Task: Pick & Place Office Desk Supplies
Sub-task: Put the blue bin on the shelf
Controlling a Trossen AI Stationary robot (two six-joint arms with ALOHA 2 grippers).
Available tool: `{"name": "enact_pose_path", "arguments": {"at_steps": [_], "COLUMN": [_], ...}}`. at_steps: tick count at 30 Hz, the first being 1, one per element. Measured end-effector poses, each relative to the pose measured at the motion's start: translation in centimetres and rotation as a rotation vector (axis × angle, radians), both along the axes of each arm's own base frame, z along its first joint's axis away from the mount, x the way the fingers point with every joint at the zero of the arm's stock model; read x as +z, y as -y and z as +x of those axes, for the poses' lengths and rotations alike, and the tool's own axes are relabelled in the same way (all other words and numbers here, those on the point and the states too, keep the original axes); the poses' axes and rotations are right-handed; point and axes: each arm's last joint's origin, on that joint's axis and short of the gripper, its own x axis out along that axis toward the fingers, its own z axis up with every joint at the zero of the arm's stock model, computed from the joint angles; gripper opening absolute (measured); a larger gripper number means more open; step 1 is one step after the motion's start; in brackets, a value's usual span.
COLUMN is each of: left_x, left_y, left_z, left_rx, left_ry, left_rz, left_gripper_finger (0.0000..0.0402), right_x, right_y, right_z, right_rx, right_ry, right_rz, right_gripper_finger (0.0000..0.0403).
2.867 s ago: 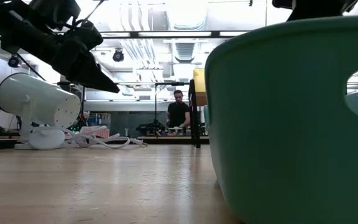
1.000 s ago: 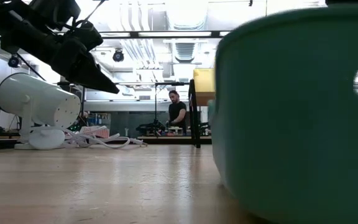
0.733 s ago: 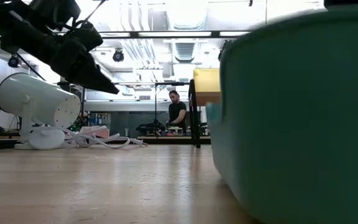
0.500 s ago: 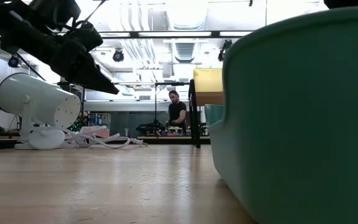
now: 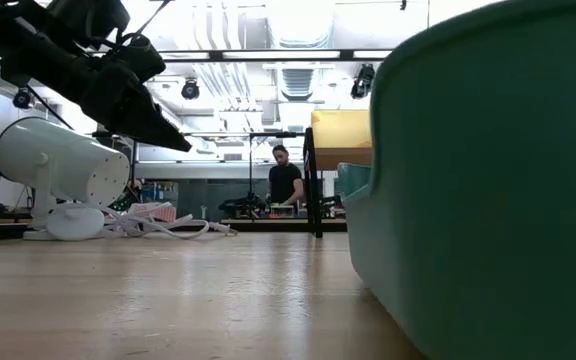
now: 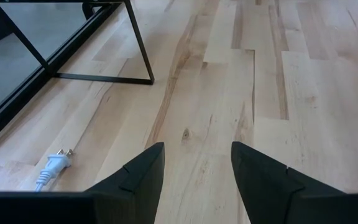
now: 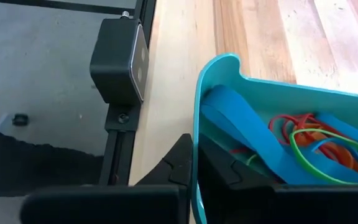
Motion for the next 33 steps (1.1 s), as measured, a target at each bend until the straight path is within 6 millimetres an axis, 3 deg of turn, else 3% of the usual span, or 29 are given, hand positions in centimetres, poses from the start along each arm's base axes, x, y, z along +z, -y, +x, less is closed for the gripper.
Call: {"name": "enact_pose_path", "arguments": {"at_steps": [6, 13, 26, 33], "left_x": [0.0, 0.0, 0.0, -0.1], "left_y": [0.0, 0.0, 0.0, 0.0], "left_z": [0.0, 0.0, 0.0, 0.0], "left_rx": [0.0, 0.0, 0.0, 0.0], "left_ry": [0.0, -0.001, -0.002, -0.008], "left_rz": [0.0, 0.0, 0.0, 0.0], "left_gripper_finger": [0.019, 0.019, 0.019, 0.019], "right_x": [1.2, 4.7, 12.7, 16.0], "right_y": [0.4, 2.1, 7.7, 11.1], "right_z": [-0.4, -1.9, -6.7, -9.4], "right_rx": [0.003, -0.007, -0.068, -0.076], "right_ry": [-0.015, -0.071, -0.176, -0.187], "right_rz": [-0.002, -0.045, -0.128, -0.148], "right_gripper_finger": [0.001, 0.0009, 0.0009, 0.0009]}}
